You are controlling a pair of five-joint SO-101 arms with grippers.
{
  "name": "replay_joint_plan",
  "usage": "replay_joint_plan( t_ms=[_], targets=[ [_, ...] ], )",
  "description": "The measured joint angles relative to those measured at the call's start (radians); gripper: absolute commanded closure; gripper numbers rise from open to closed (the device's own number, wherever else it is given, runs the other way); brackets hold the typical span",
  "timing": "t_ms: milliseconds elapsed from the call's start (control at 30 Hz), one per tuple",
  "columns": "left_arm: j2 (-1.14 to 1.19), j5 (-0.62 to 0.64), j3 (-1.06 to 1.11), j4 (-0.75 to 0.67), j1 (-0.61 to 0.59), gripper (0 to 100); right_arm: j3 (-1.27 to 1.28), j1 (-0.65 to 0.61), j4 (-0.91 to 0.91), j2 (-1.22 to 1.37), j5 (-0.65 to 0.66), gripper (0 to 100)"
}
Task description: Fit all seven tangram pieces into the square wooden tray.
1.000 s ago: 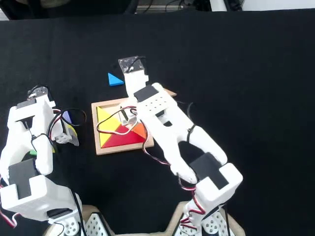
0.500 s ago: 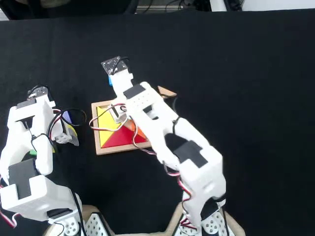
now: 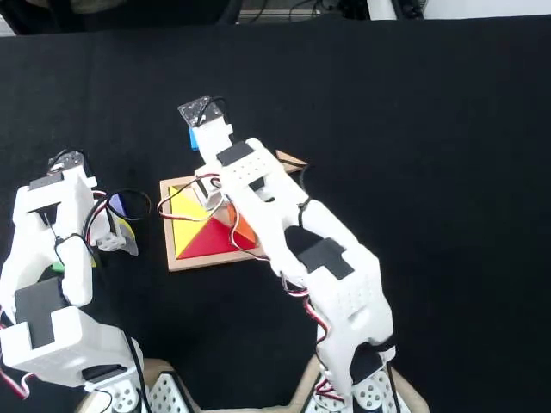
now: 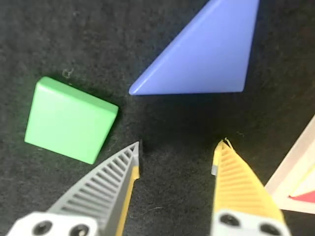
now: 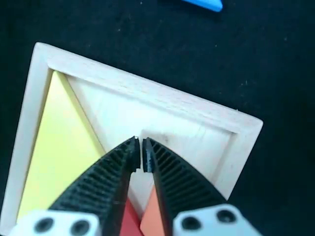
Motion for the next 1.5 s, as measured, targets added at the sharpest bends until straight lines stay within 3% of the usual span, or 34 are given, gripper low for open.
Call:
replay_joint_plan(
  t_ms=[333, 667, 1367, 1500],
  targets=[
    [0.000, 0.000, 0.000, 0.000, 0.000, 76, -0.089, 0.048, -0.020, 0.063, 0.000, 98.7],
    [0.000, 0.000, 0.000, 0.000, 0.000, 76, -0.250, 0.054, 0.172, 0.161, 0.000, 98.8],
    [0.000, 0.000, 0.000, 0.000, 0.000, 76, -0.256, 0.063, 0.270, 0.118, 0.002, 98.7],
    [-0.003, 0.006, 0.000, 0.005, 0.000, 76, -0.232, 0.031, 0.273, 0.017, 0.068, 98.6]
  ],
)
